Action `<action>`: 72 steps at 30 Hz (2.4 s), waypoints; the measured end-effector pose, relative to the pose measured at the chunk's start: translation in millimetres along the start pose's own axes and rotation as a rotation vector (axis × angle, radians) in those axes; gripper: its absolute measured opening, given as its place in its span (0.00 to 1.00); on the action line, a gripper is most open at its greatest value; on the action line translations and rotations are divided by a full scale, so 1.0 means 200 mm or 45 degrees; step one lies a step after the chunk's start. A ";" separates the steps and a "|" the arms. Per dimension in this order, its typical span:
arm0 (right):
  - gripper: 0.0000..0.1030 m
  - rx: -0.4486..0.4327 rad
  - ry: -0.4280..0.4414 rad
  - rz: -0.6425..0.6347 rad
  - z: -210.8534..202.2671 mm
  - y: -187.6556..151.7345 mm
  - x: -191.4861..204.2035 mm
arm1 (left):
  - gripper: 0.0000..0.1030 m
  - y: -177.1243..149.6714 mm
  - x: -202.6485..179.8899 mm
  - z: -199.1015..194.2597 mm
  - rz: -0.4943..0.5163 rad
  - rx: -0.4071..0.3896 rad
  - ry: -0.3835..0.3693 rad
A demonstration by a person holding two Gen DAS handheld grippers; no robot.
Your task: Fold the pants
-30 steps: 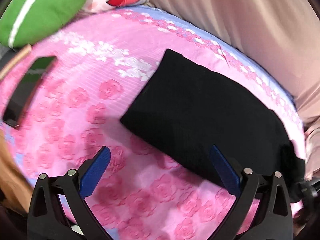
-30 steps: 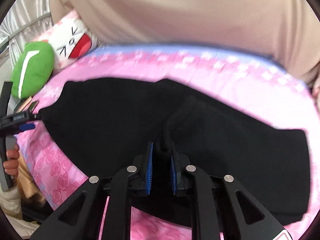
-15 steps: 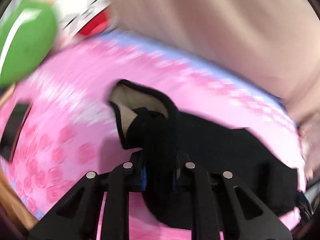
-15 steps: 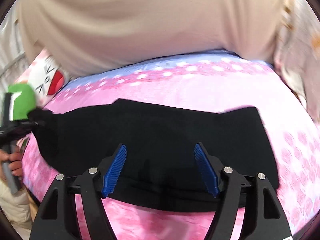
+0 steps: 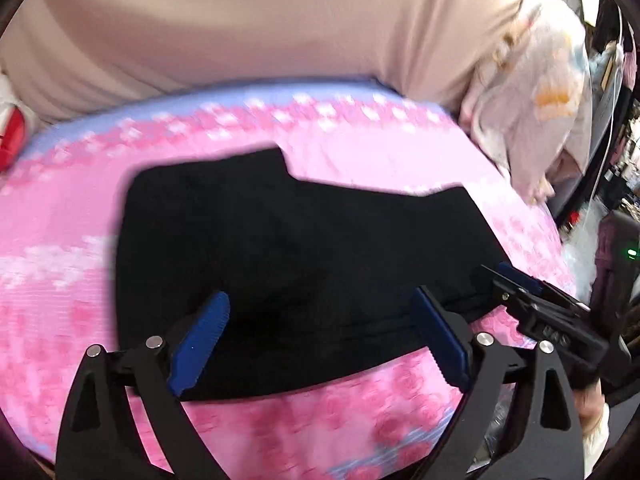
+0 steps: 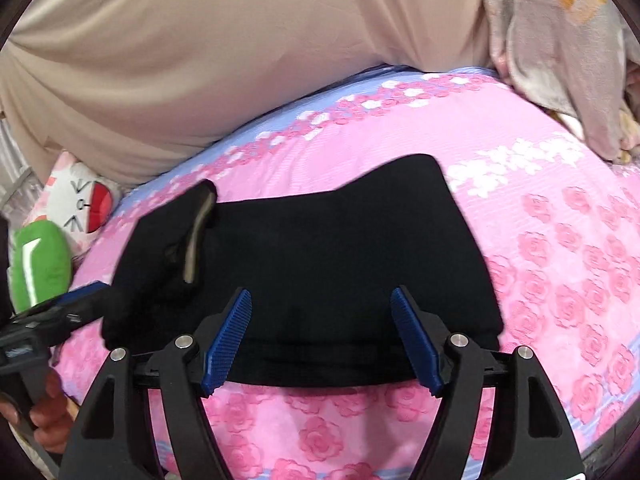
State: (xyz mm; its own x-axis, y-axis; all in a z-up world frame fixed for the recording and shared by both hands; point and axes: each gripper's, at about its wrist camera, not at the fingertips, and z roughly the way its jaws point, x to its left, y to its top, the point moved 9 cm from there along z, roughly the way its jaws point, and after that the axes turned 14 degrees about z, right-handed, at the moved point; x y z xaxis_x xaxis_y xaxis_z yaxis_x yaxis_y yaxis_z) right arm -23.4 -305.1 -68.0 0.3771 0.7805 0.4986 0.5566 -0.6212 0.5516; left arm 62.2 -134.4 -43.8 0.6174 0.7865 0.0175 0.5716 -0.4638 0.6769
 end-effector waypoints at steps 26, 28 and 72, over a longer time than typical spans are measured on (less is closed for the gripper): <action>0.14 -0.066 0.441 -0.251 -0.18 0.20 0.87 | 0.93 -0.36 0.91 -0.32 -0.421 0.029 0.408; 0.15 -0.145 0.309 -0.214 -0.27 0.27 0.63 | 0.93 -0.35 0.86 -0.29 -0.396 0.037 0.390; 0.39 -0.053 -0.037 -0.033 -0.10 -0.11 0.20 | 0.36 -0.51 0.73 -0.19 -0.254 0.160 0.227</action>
State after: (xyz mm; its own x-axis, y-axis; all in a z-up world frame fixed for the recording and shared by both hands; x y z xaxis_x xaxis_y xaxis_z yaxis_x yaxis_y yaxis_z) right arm -34.8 -261.5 -45.5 0.3845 0.7976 0.4648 0.5351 -0.6028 0.5918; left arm 74.6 42.8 -82.1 0.3881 0.9211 0.0298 0.7416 -0.3313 0.5834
